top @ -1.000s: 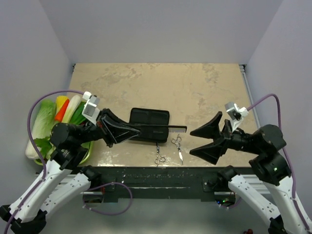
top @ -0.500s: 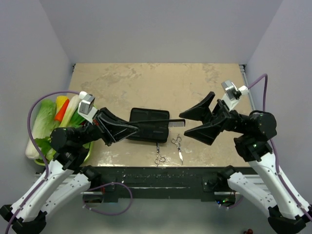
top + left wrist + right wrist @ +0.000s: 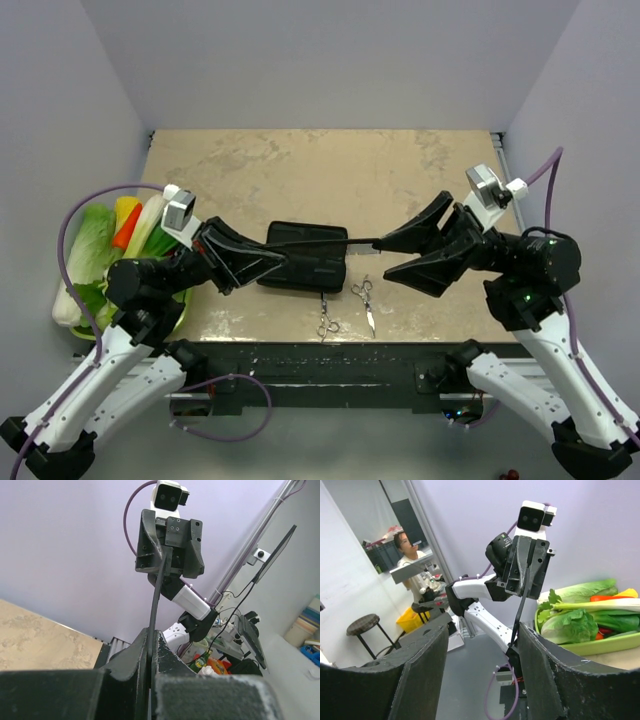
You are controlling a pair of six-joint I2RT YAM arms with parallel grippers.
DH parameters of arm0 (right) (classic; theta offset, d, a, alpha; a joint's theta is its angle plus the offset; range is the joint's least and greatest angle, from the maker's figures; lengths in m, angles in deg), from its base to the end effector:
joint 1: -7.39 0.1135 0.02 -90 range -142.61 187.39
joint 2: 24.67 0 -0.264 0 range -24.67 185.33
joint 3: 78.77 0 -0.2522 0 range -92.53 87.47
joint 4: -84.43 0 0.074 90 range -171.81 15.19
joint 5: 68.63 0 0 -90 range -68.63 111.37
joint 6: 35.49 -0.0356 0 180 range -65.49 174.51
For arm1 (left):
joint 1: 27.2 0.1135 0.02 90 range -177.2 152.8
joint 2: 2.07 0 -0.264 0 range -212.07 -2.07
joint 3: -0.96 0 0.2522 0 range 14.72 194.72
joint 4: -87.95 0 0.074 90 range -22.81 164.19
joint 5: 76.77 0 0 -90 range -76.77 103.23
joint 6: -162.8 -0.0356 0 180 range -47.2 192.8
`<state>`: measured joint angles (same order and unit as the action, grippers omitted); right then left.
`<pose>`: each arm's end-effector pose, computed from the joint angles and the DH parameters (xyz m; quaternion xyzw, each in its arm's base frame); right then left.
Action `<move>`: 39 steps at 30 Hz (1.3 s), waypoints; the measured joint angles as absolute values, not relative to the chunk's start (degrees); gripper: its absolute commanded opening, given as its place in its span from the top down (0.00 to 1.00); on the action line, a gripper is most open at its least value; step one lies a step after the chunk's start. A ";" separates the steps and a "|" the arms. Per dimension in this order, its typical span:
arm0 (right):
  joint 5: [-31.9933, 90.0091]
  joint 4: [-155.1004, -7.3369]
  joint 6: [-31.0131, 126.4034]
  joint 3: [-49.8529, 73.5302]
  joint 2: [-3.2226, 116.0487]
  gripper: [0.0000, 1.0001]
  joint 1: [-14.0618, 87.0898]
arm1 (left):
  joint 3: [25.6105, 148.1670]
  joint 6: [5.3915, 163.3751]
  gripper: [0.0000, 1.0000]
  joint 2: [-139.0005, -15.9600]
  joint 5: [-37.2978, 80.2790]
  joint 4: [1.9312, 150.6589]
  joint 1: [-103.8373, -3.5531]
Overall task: Sort the hair-cutting tools
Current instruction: Adjust the comb.
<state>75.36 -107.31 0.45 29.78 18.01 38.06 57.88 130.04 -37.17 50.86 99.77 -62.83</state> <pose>0.0878 0.0856 0.4755 -0.3281 0.4488 0.6857 0.4699 0.0875 -0.0894 0.4157 0.1954 0.4924 -0.7095 0.4647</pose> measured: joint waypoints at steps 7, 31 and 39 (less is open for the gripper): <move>75.01 -106.28 1.45 29.17 19.89 0.55 39.24 | 57.88 129.53 1.00 -38.06 50.81 99.86 -62.83; 60.90 -85.10 17.19 25.54 21.44 1.00 41.23 | 61.37 120.46 0.01 -39.37 45.94 85.07 -62.81; 42.05 -75.29 23.05 25.63 22.77 1.00 41.10 | 65.57 110.32 0.01 -38.19 30.88 65.48 -62.81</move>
